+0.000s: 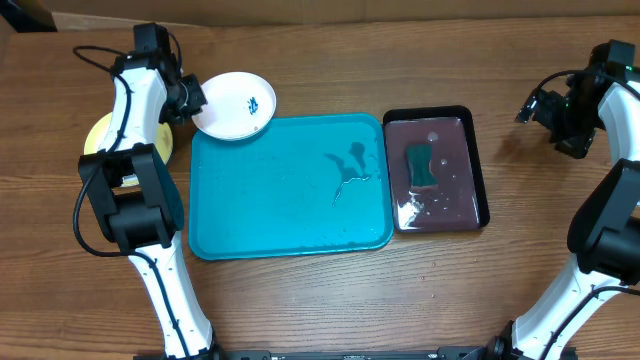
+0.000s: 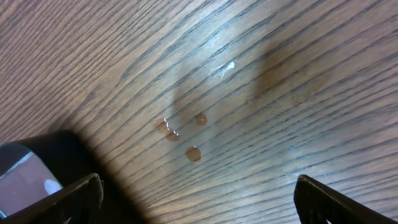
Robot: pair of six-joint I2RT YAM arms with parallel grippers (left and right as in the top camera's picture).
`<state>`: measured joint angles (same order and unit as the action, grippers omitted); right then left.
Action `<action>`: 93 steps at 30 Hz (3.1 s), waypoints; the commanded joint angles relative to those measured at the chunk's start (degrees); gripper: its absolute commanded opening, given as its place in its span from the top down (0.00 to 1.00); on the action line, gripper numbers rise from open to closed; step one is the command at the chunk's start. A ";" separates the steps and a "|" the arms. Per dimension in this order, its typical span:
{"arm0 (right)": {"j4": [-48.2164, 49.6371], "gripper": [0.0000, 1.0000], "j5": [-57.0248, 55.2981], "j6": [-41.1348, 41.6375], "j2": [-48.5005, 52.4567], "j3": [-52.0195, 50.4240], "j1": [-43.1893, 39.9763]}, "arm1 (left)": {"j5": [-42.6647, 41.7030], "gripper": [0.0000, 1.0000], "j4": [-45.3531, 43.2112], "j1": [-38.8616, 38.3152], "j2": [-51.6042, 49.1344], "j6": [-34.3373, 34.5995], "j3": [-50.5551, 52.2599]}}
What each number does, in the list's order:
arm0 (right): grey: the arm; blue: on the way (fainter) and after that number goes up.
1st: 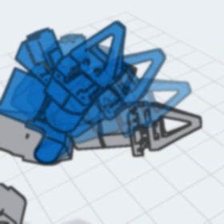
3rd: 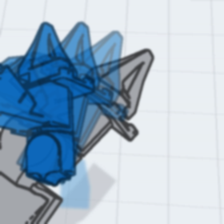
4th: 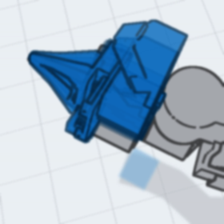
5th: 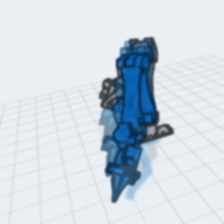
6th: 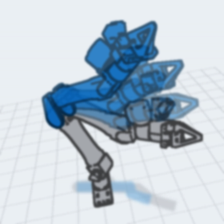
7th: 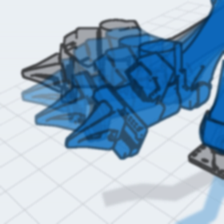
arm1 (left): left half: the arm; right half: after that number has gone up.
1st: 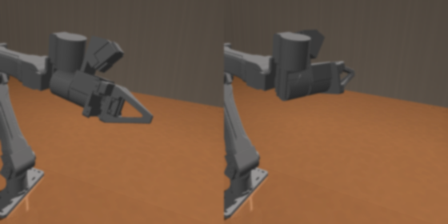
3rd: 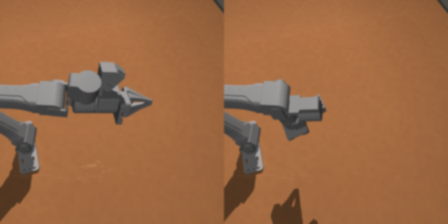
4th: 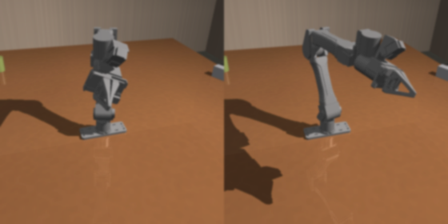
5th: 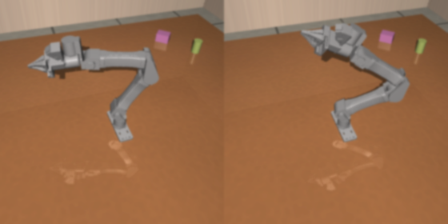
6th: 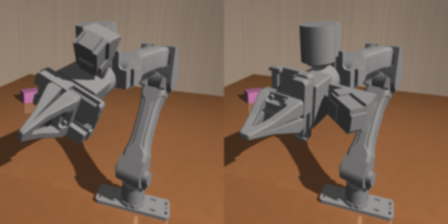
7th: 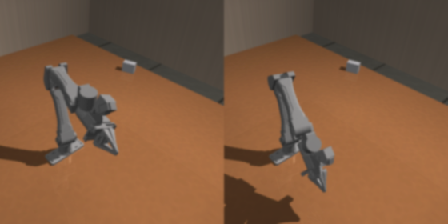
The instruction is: Clean dirty plates on tray and stack at the side
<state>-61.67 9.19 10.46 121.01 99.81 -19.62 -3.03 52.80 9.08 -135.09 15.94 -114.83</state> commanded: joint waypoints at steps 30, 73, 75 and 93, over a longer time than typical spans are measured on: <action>0.13 0.00 0.33 0.04 -1.27 1.51 0.00 | -7.06 0.96 25.33 -12.52 8.11 -6.19 -2.16; 0.13 0.00 0.33 0.04 -1.27 1.51 0.00 | 0.50 0.63 7.48 -18.60 8.00 -13.27 10.38; 0.13 0.00 0.33 0.02 -1.27 1.51 0.00 | -1.38 0.66 5.40 -18.88 8.00 -13.46 10.38; 0.13 0.00 0.33 0.04 -1.27 1.51 0.00 | -4.22 0.85 1.33 -19.30 7.89 -14.56 16.79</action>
<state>-61.71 9.19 10.46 121.01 99.81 -19.62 -6.33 52.77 -9.78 -128.51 2.33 -98.94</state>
